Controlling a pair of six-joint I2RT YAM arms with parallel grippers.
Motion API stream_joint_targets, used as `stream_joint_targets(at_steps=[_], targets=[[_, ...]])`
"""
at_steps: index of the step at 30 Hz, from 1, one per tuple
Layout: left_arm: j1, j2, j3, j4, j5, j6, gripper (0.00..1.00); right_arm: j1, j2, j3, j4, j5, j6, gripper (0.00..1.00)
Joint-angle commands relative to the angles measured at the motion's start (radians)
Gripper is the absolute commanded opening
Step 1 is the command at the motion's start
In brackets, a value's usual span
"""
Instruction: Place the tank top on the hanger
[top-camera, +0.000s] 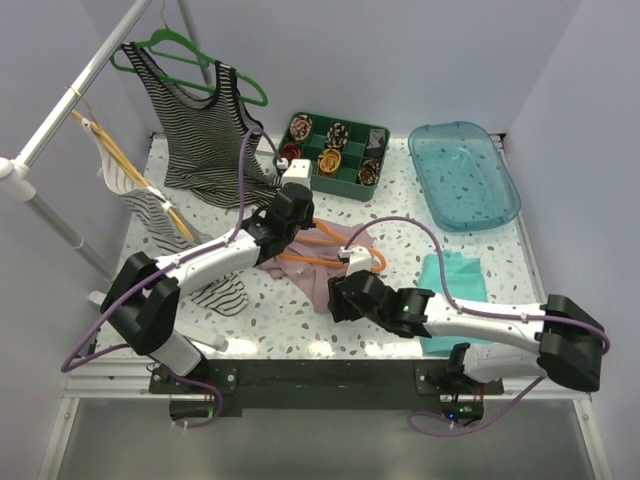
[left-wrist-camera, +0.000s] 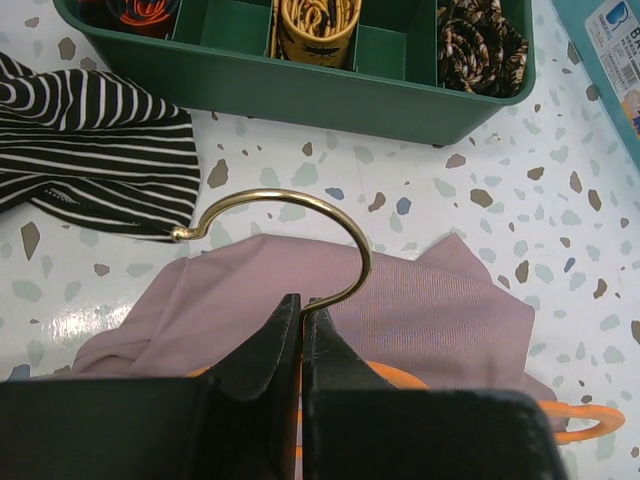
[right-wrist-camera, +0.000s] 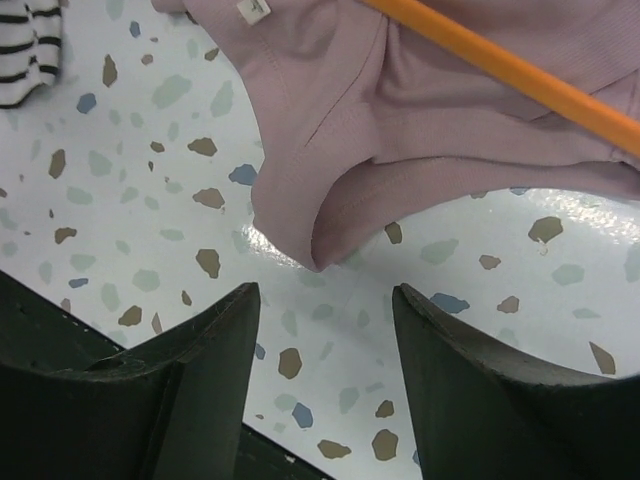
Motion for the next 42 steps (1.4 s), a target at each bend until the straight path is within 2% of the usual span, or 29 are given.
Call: stream_joint_targets(at_steps=[1, 10, 13, 15, 18, 19, 20, 21, 30, 42], targets=[[0.001, -0.036, 0.021, 0.006, -0.014, -0.029, 0.00, 0.027, 0.104, 0.074, 0.094, 0.050, 0.036, 0.59], [0.002, -0.060, 0.015, 0.003, -0.005, -0.020, 0.00, 0.027, 0.265, 0.117, 0.184, 0.065, 0.056, 0.64], [0.002, -0.070, 0.017, 0.003, -0.005, -0.016, 0.00, 0.028, 0.314, 0.125, 0.215, 0.079, 0.061, 0.63], [0.001, -0.079, 0.017, -0.034, -0.004, -0.010, 0.00, 0.025, 0.325, 0.120, 0.224, 0.094, 0.067, 0.59], [0.001, -0.088, 0.015, -0.041, -0.002, -0.006, 0.00, 0.006, 0.310, 0.102, 0.245, 0.099, 0.064, 0.35], [0.002, -0.091, 0.015, -0.044, 0.001, -0.006, 0.00, -0.016, 0.305, 0.097, 0.250, 0.091, 0.064, 0.14], [0.001, -0.096, 0.012, -0.046, 0.001, -0.006, 0.00, -0.028, 0.301, 0.093, 0.252, 0.081, 0.062, 0.05], [0.001, -0.100, 0.011, -0.047, 0.001, -0.008, 0.00, -0.054, 0.284, 0.074, 0.255, 0.071, 0.067, 0.00], [0.008, -0.142, -0.014, -0.054, -0.019, -0.006, 0.00, -0.186, 0.077, -0.119, 0.287, -0.025, 0.102, 0.00], [0.024, -0.188, -0.051, -0.044, -0.042, -0.025, 0.00, -0.382, -0.143, -0.266, 0.256, -0.171, 0.110, 0.00]])
